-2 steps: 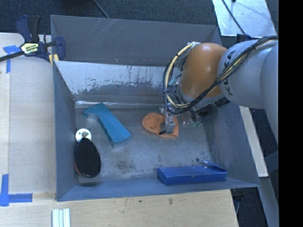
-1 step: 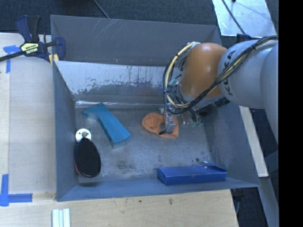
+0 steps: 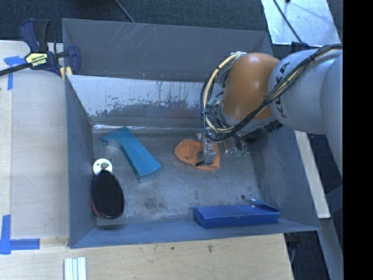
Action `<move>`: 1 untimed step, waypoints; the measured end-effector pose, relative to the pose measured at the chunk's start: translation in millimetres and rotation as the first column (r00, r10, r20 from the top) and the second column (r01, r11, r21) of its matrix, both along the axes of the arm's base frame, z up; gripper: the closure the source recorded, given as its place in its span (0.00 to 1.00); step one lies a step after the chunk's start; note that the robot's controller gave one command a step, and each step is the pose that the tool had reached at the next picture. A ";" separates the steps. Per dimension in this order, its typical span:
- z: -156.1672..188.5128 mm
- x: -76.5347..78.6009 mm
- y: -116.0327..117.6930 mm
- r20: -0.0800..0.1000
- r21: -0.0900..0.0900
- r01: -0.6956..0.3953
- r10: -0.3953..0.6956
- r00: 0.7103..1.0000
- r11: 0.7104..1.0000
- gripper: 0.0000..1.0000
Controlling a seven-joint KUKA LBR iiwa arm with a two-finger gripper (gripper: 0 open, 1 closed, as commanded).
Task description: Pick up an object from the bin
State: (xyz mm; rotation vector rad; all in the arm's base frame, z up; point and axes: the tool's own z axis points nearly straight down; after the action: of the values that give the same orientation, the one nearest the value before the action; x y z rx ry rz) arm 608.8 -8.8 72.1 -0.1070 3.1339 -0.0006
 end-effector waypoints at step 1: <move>0.0 0.0 0.0 0.000 0.000 0.000 0.000 1.000 1.000 1.00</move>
Offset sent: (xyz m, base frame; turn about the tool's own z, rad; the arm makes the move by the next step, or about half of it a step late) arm 0.0000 0.0000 0.0000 0.0000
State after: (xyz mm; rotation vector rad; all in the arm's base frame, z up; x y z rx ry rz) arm 608.8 -8.8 72.1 -0.1070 3.1339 -0.0006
